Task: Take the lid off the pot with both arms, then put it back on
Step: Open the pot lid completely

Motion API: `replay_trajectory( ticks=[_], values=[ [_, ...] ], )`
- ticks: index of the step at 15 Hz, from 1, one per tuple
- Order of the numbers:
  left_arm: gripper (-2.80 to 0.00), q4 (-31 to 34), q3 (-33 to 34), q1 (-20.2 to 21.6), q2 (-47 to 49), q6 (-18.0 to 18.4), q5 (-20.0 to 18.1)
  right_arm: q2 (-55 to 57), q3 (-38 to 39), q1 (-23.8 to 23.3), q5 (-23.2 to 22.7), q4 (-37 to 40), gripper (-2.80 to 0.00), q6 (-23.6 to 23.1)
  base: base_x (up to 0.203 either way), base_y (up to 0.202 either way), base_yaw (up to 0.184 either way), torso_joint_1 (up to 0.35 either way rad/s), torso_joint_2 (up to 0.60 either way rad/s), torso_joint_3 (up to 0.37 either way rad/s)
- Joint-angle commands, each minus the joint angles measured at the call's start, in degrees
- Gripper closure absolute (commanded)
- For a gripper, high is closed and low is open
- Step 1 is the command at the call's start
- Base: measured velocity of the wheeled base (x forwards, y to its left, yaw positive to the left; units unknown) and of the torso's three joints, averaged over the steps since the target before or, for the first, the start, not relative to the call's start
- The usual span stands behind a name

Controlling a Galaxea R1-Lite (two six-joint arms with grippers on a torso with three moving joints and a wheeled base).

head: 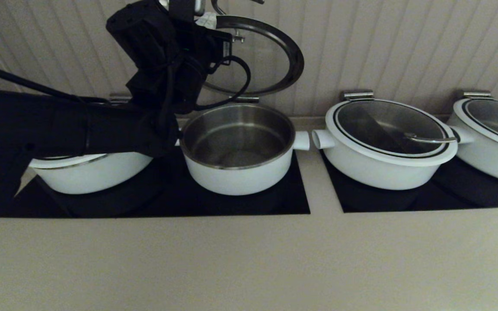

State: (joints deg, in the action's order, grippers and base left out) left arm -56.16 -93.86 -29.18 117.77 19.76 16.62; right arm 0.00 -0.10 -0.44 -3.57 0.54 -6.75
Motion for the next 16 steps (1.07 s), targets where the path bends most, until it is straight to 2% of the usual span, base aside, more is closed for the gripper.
replay_trajectory(
  ticks=[1,13,16],
  values=[
    [0.00,-0.36,-0.71,0.00,0.88,0.10,0.17,0.09,0.01,0.01,-0.03,-0.02,0.00,-0.09,0.000,0.000,0.000,0.000,0.00,0.000],
    [0.00,-0.18,-1.41,0.36,0.79,0.10,0.08,0.09,0.01,0.00,-0.03,-0.02,0.00,-0.02,0.000,0.000,0.000,0.000,0.00,0.000],
    [0.00,2.25,-1.32,0.36,-0.77,0.10,0.17,0.08,0.01,0.01,-0.03,-0.02,0.00,-0.09,0.000,0.000,0.000,0.000,0.00,0.000]
  ],
)
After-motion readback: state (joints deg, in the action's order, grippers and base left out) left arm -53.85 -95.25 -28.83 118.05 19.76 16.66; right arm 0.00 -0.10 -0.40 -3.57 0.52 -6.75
